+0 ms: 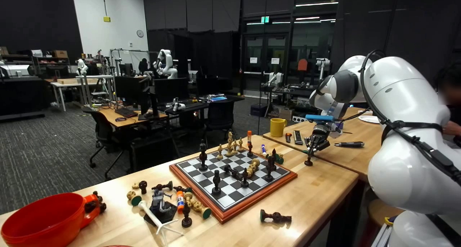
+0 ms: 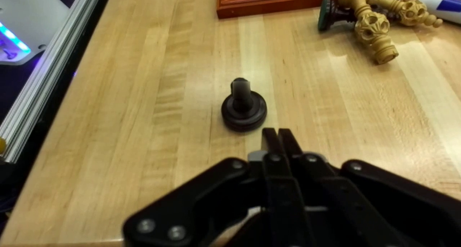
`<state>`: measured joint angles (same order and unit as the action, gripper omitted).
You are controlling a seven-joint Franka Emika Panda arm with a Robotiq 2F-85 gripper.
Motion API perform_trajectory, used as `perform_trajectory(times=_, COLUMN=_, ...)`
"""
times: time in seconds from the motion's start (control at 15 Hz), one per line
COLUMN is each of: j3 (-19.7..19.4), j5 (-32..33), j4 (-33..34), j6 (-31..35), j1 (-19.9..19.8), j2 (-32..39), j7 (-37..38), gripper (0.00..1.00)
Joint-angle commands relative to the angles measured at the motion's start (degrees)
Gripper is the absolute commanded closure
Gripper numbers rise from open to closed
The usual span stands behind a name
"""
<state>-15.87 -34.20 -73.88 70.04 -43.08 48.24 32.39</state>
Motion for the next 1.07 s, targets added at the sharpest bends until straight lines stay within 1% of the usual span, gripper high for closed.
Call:
perform_trajectory(times=0.0, j3=0.0, j5=-0.3, j4=0.7, j6=-1.3, j1=-0.1, j2=-0.6, j7=-1.7, gripper=1.00)
perform_trajectory(times=0.33, j3=-0.1, j5=0.5, j4=-0.2, j6=-0.7, j1=0.7, j2=-2.6, j7=-5.7, gripper=1.00)
perform_trajectory(times=0.4, j3=-0.2, j5=0.6, j4=-0.1, j6=-0.2, j1=0.9, j2=-2.6, j7=-6.2, gripper=0.74)
perform_trajectory(times=0.47, j3=-0.2, j5=0.8, j4=0.3, j6=-0.2, j1=1.0, j2=-2.4, j7=-6.6, gripper=0.74)
perform_trajectory(times=0.6, j3=-0.2, j5=1.3, j4=1.2, j6=0.5, j1=1.4, j2=-1.8, j7=-7.3, gripper=0.63)
perform_trajectory(times=1.0, j3=0.0, j5=1.9, j4=3.7, j6=3.2, j1=2.0, j2=-0.2, j7=-7.3, gripper=0.24)
